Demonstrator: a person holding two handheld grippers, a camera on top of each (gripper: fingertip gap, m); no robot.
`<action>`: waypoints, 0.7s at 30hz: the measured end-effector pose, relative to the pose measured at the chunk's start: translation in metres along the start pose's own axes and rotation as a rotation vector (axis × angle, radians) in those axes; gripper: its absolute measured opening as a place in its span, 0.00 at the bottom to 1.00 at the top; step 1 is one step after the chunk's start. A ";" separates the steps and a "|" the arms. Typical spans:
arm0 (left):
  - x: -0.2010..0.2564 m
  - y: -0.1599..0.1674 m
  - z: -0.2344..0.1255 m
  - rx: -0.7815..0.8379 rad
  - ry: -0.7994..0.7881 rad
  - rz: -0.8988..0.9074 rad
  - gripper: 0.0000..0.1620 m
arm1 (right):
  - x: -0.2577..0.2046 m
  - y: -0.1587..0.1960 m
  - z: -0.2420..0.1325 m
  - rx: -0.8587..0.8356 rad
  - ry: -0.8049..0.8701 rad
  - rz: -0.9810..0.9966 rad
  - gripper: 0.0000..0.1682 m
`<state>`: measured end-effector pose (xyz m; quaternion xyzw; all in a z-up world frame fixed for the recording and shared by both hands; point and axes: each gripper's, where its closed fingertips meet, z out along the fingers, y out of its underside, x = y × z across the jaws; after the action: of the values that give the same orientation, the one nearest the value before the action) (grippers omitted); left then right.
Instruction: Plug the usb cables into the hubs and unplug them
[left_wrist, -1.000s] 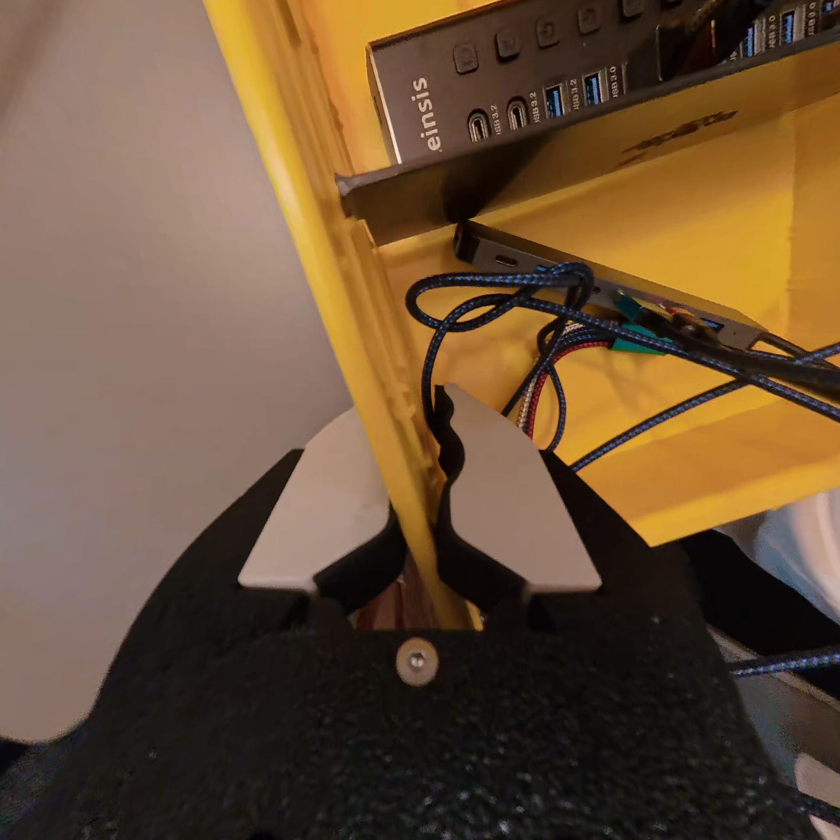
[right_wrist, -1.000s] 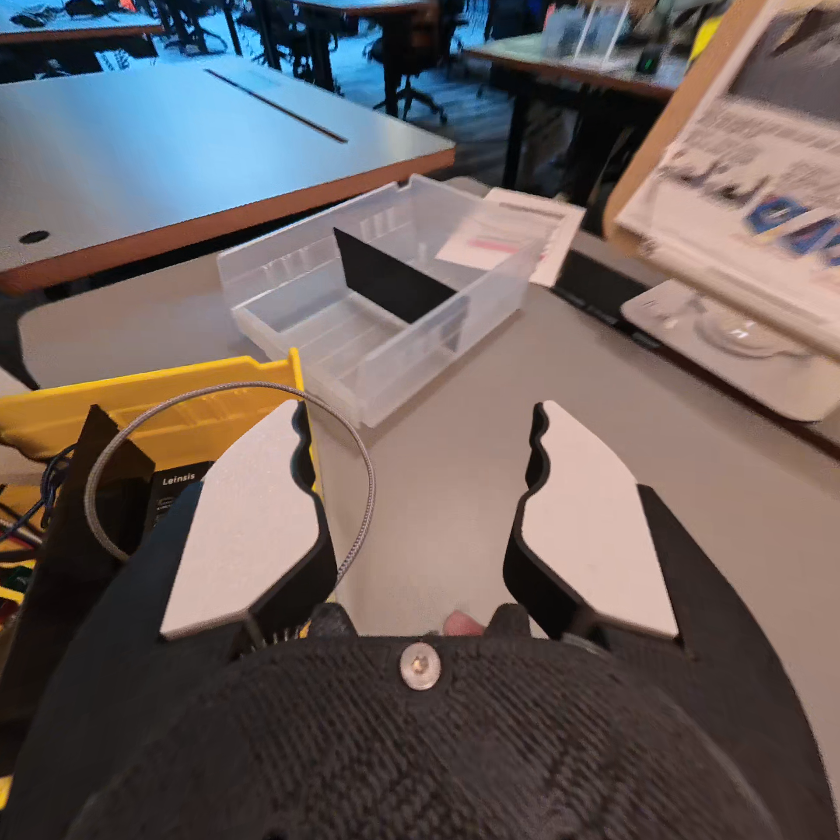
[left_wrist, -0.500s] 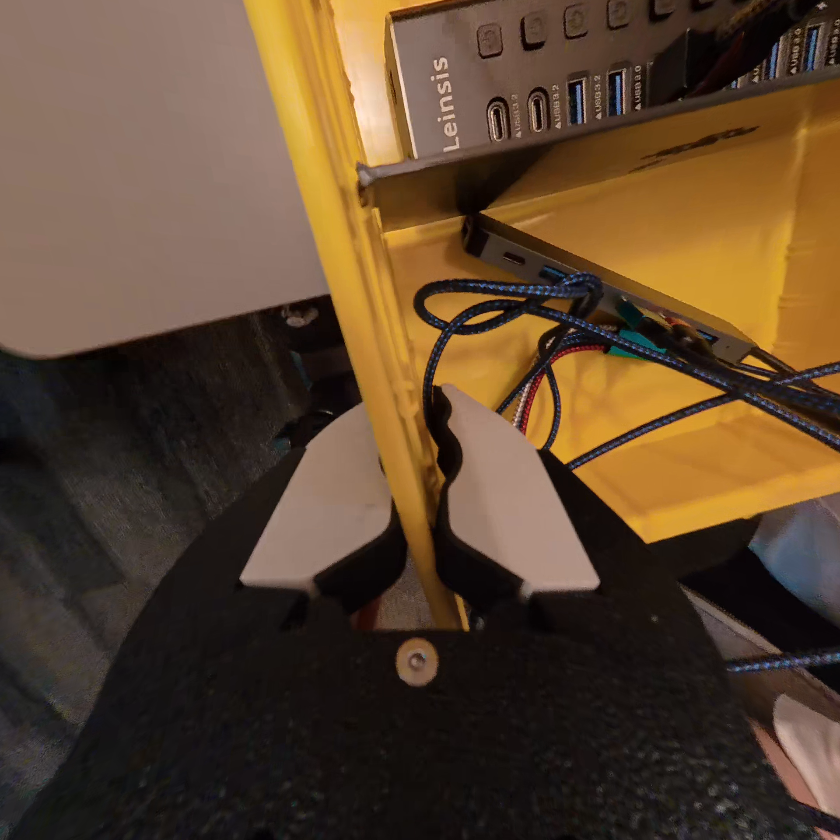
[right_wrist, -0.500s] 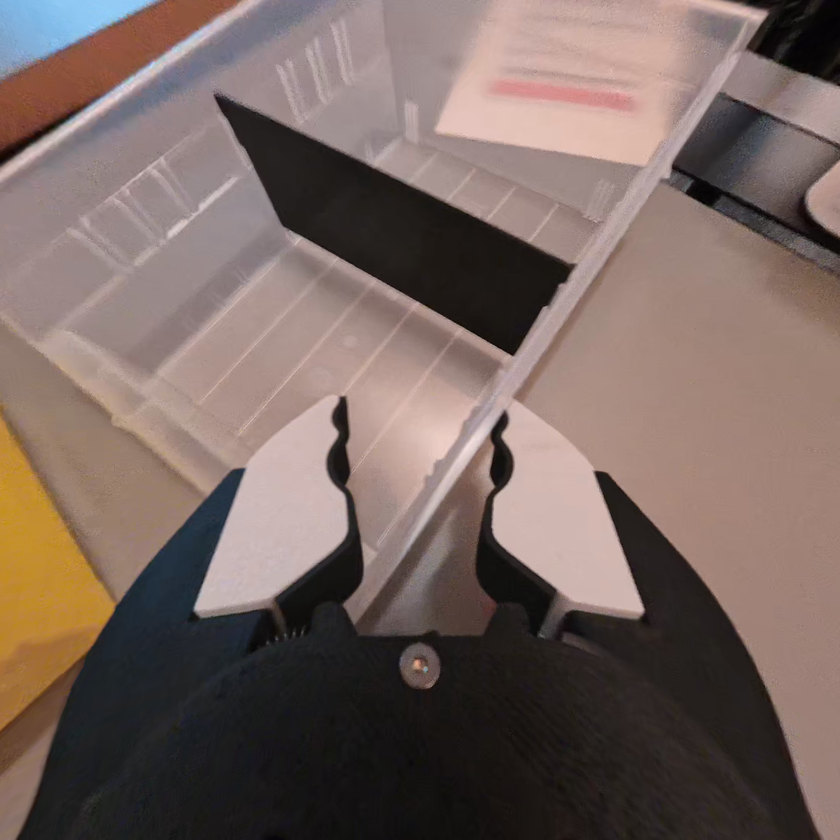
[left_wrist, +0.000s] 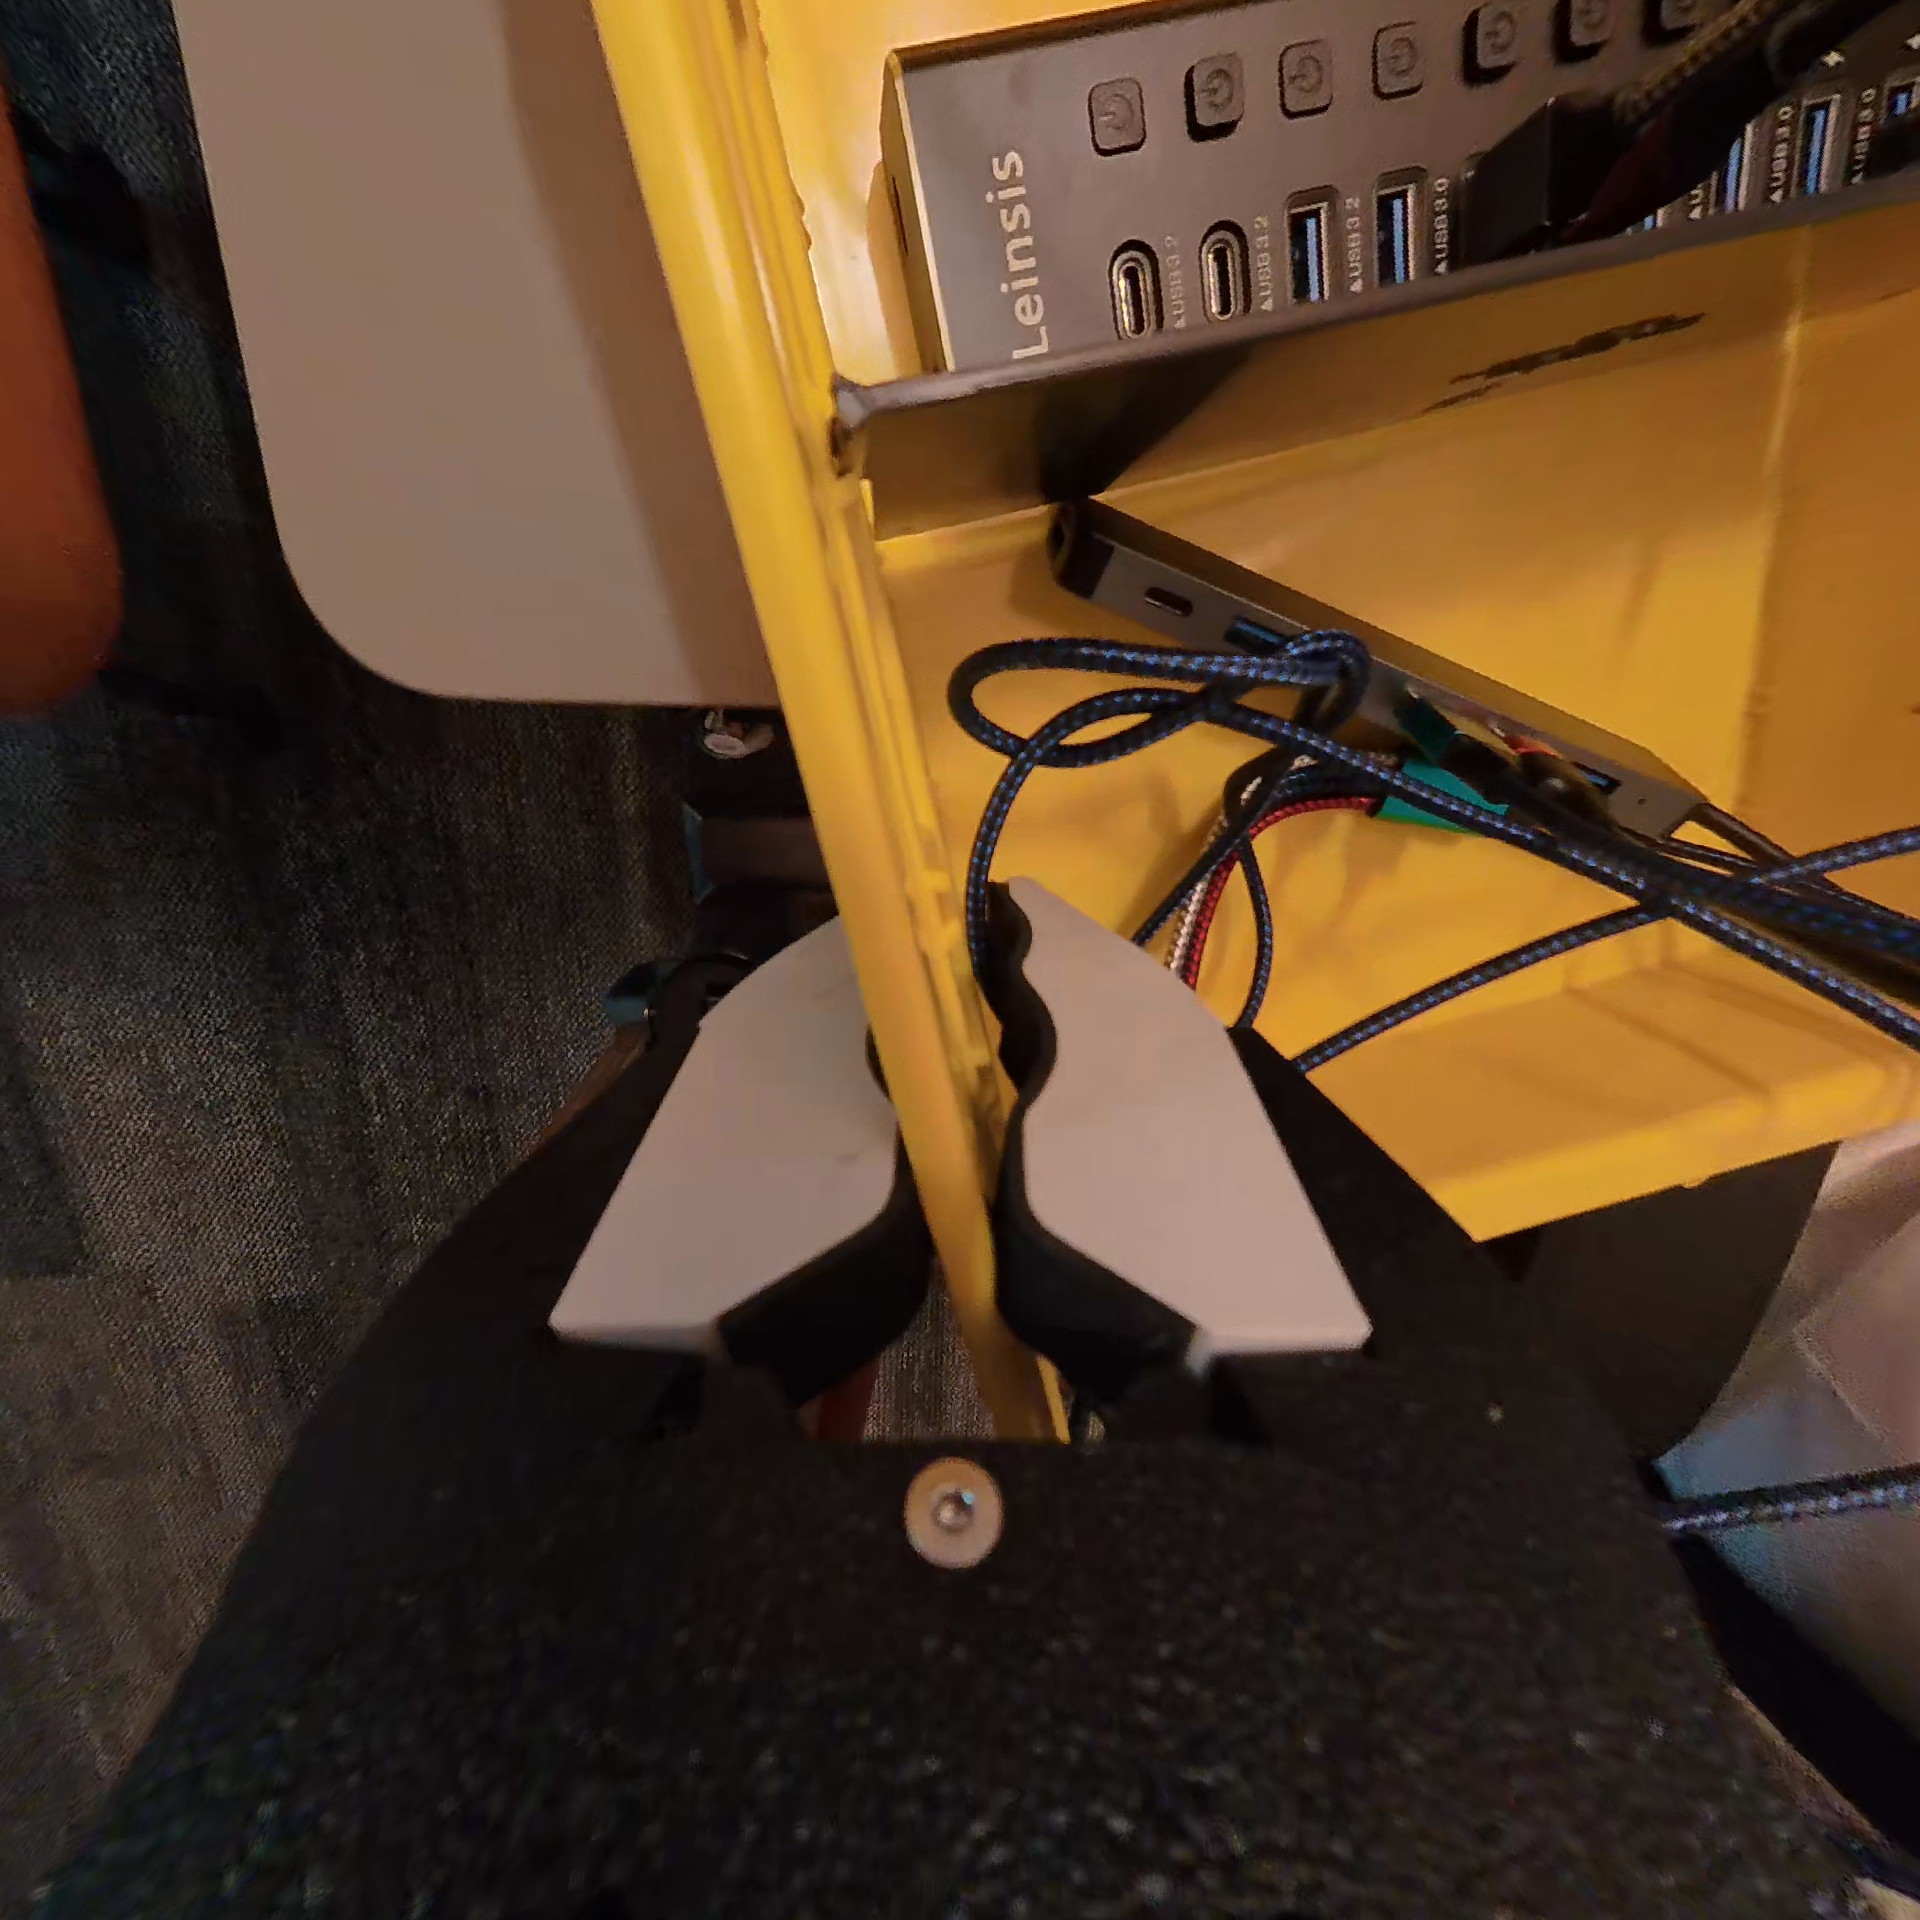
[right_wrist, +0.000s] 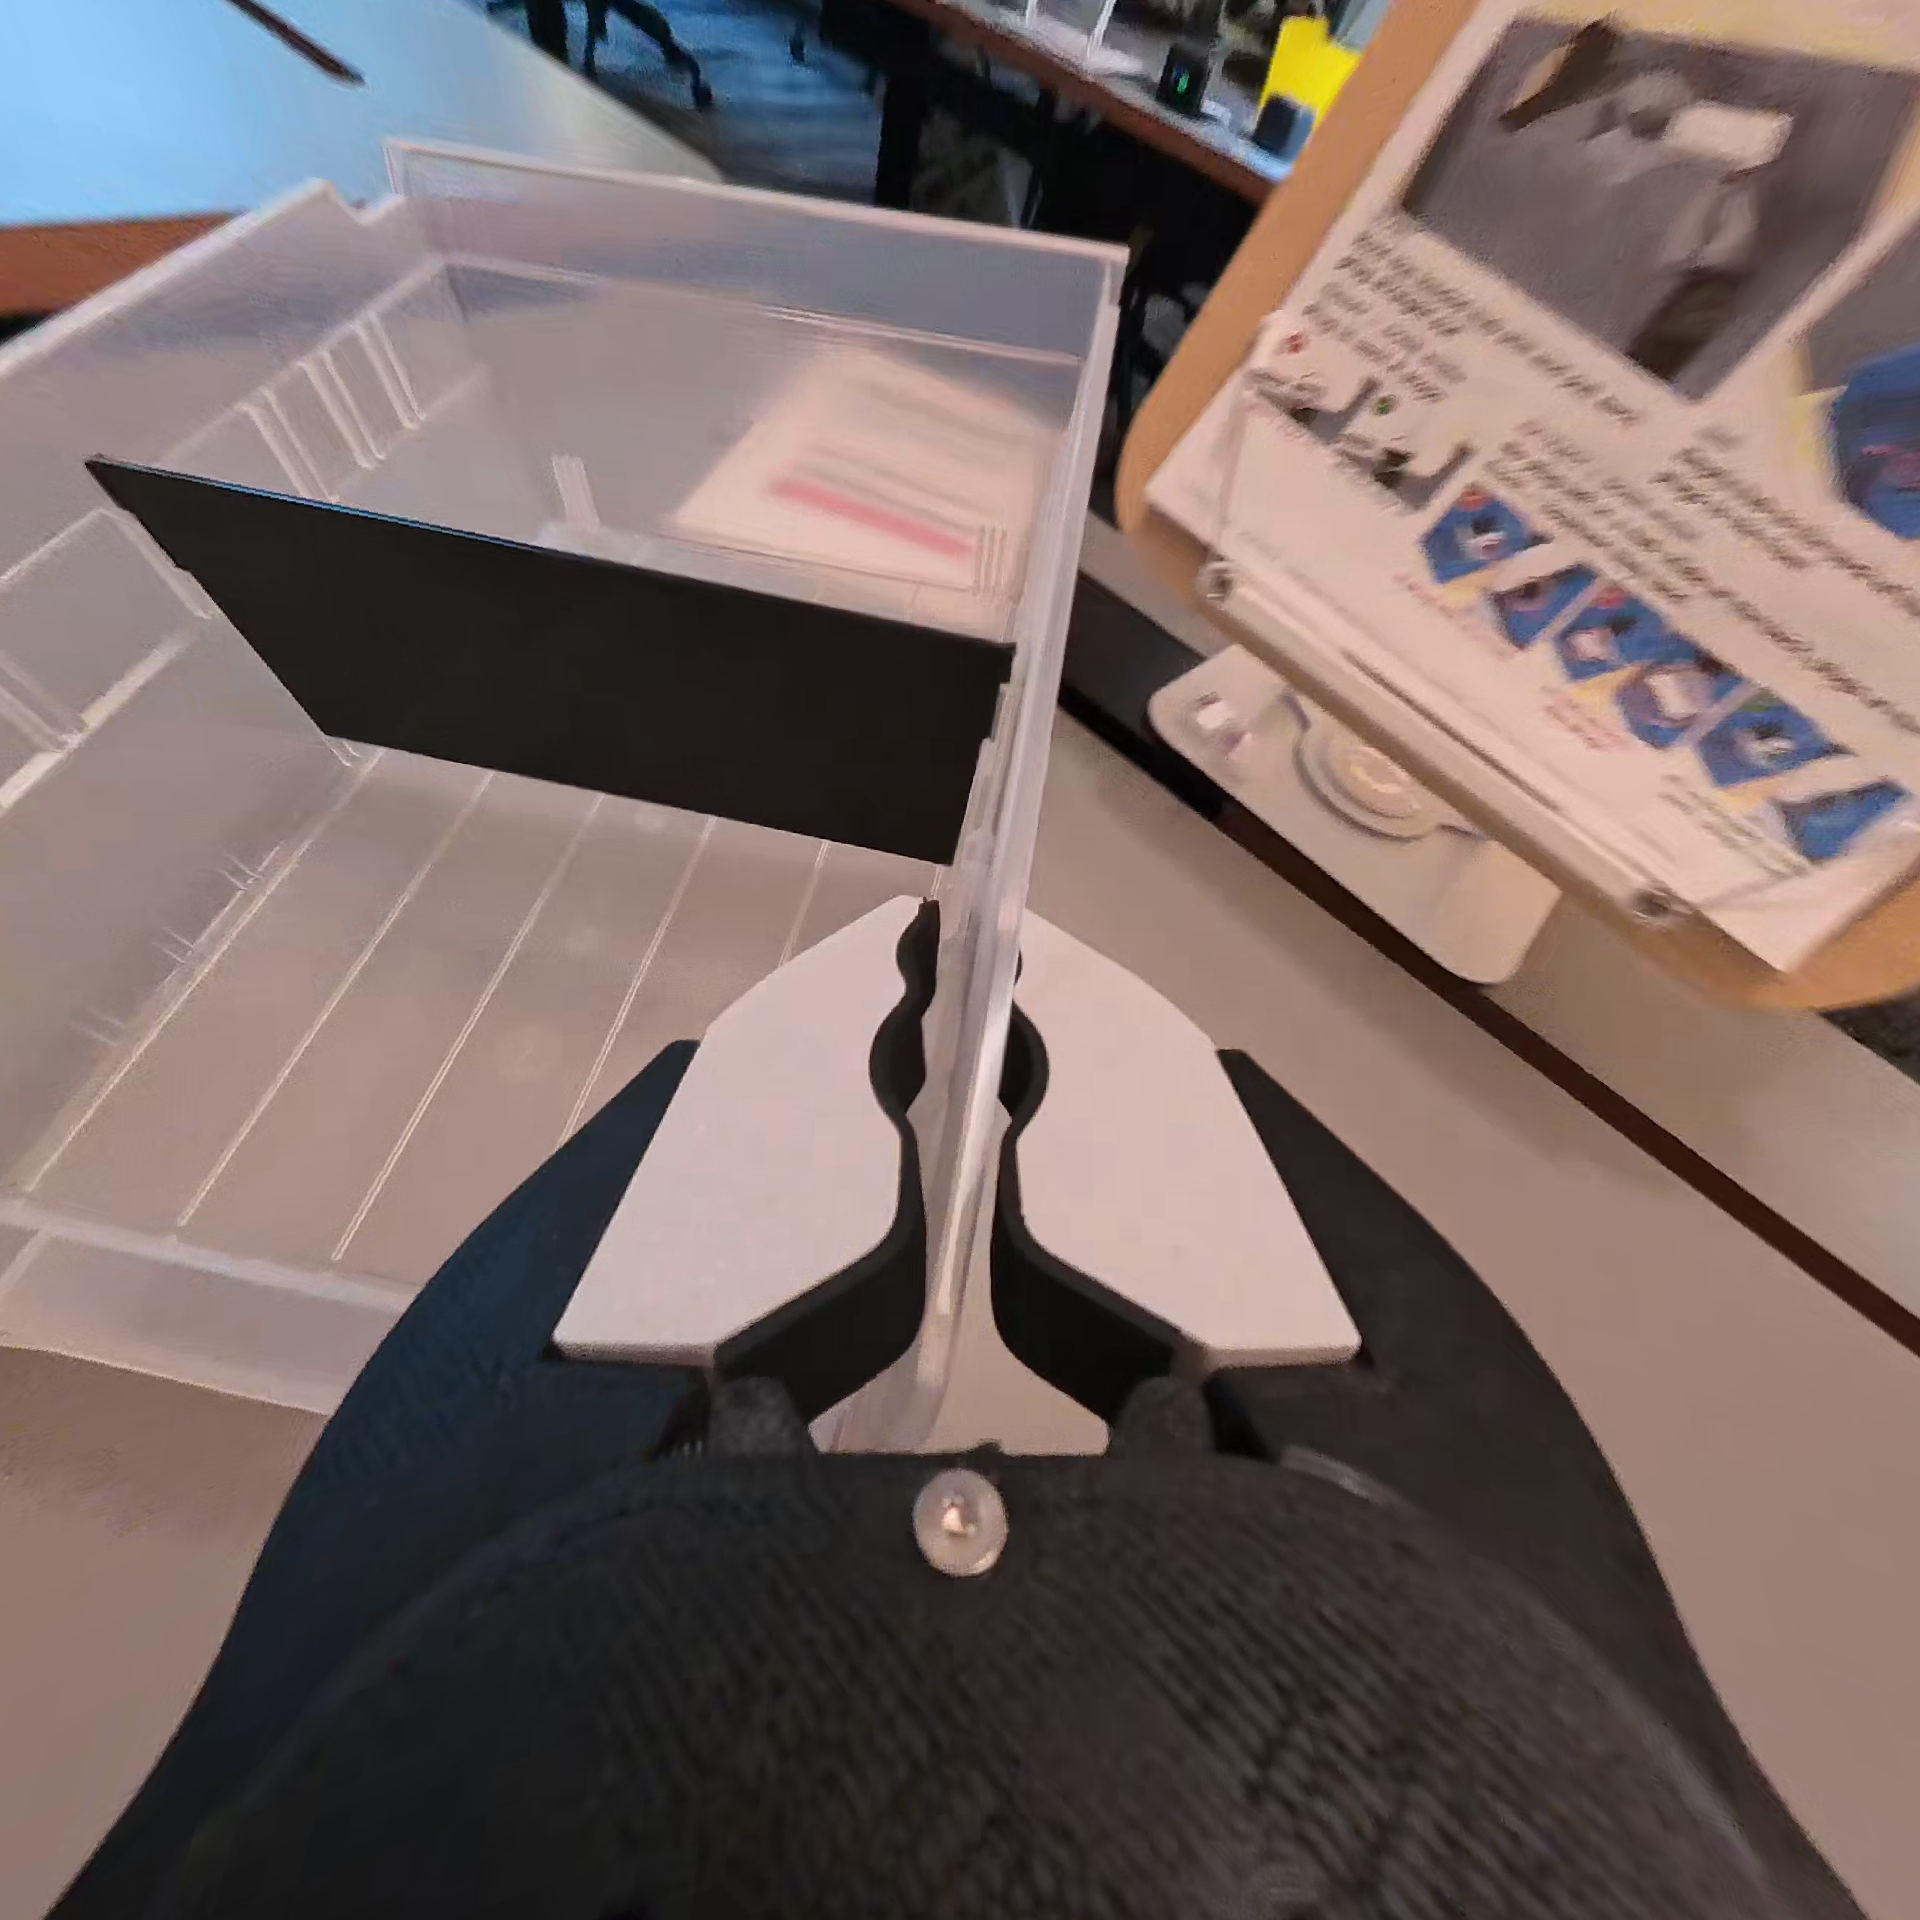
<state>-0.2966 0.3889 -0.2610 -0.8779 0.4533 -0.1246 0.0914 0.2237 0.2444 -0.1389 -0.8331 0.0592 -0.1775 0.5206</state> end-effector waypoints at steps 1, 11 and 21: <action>0.001 -0.005 0.001 -0.001 0.002 -0.003 0.05 | 0.013 0.001 -0.017 0.029 -0.010 0.028 0.05; 0.035 -0.109 0.035 0.004 -0.018 -0.020 0.05 | 0.179 0.086 -0.161 0.142 0.138 0.296 0.05; 0.096 -0.247 0.085 0.050 -0.015 0.038 0.07 | 0.307 0.230 -0.203 -0.077 0.409 0.471 0.05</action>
<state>-0.0265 0.4556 -0.2613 -0.8674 0.4660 -0.1274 0.1190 0.4565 -0.1179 -0.1910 -0.7625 0.3606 -0.2137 0.4929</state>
